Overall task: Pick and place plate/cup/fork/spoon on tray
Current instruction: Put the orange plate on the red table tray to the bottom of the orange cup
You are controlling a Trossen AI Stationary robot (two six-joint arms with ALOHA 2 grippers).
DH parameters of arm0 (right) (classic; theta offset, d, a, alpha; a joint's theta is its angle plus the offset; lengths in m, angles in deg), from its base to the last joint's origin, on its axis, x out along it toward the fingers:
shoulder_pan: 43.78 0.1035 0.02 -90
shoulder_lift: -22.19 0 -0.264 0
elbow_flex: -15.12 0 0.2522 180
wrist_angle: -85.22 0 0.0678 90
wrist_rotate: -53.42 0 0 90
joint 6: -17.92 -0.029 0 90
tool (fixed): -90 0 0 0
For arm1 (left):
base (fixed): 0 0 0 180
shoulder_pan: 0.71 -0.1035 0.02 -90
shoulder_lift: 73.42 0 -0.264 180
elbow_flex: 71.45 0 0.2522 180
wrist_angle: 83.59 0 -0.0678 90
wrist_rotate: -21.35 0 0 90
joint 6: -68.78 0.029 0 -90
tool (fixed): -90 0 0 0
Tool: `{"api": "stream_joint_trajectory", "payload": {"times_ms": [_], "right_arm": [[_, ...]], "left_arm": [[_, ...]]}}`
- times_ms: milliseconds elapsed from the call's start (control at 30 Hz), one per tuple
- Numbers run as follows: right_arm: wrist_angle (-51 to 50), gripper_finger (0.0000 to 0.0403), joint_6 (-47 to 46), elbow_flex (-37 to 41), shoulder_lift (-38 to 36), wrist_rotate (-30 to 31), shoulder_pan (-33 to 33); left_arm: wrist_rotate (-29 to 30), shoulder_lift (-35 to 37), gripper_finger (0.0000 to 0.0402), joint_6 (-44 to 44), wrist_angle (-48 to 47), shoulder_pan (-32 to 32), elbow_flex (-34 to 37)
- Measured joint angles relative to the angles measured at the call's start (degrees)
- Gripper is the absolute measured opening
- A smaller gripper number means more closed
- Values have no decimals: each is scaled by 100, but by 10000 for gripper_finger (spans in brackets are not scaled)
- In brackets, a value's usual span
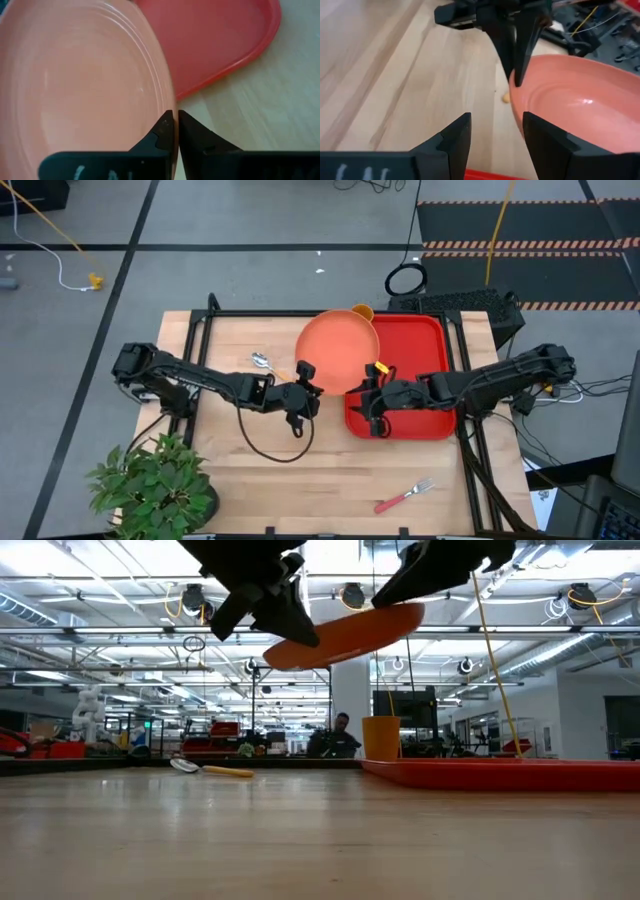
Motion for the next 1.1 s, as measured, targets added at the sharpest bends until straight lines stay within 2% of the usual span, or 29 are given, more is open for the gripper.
{"api": "stream_joint_trajectory", "payload": {"times_ms": [300, 400, 533, 700, 867, 1100], "right_arm": [[86, 170, 336, 0, 192, -14, -262], [82, 161, 391, 2, 213, 39, -280], [117, 145, 459, 6, 235, 456, -280], [40, 128, 553, 7, 235, 441, -280], [-152, 100, 596, 7, 246, 436, -283], [-406, 46, 650, 7, 244, 406, -291]], "left_arm": [[-169, -1, 12, -107, -51, -160, 2], [-173, -21, 16, -109, -48, -160, 2], [-324, -51, 7, -62, 0, -156, 1], [-457, -51, 16, -87, 2, -144, -2], [-455, -57, 7, 15, 4, -130, -2], [-458, -59, 20, 204, 275, -132, 0]]}}
